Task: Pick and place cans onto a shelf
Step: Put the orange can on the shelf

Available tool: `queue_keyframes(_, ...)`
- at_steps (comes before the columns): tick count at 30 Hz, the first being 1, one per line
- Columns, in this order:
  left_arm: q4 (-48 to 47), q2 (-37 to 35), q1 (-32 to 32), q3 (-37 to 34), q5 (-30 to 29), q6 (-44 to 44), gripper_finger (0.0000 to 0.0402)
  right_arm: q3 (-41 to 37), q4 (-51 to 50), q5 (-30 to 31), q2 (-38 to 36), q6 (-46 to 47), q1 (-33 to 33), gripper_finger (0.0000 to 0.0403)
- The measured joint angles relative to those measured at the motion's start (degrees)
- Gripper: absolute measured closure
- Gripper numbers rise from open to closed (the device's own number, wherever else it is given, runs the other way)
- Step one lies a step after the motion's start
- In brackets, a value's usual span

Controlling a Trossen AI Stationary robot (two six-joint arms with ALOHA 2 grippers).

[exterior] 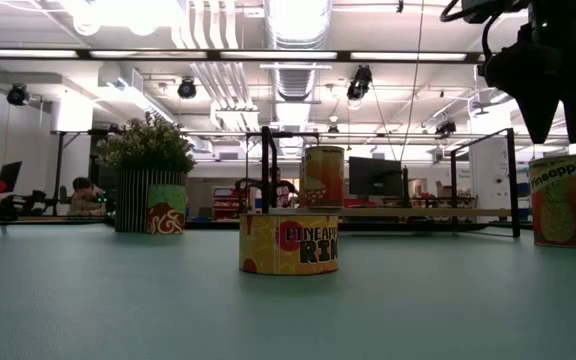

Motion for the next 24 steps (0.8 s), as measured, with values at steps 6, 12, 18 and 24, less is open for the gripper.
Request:
queue_keyframes(6,0.0,0.0,0.0,0.0,0.0,0.0,0.0402,0.6,1.1,-3.1,-0.5,-0.8,-0.2,0.0039)
queue_keyframes(12,0.0,0.0,0.0,0.0,0.0,0.2,0.0402,-0.4,1.6,-4.7,-0.4,-0.8,-0.2,0.0039)
queue_keyframes(18,0.0,0.0,0.0,0.0,0.0,0.2,0.0402,-1.0,2.1,-4.7,-0.4,-0.3,-0.2,0.0039)
queue_keyframes(24,0.0,0.0,0.0,0.0,0.0,0.7,0.0402,-1.0,2.4,-4.7,-0.4,0.2,-0.2,0.0039)
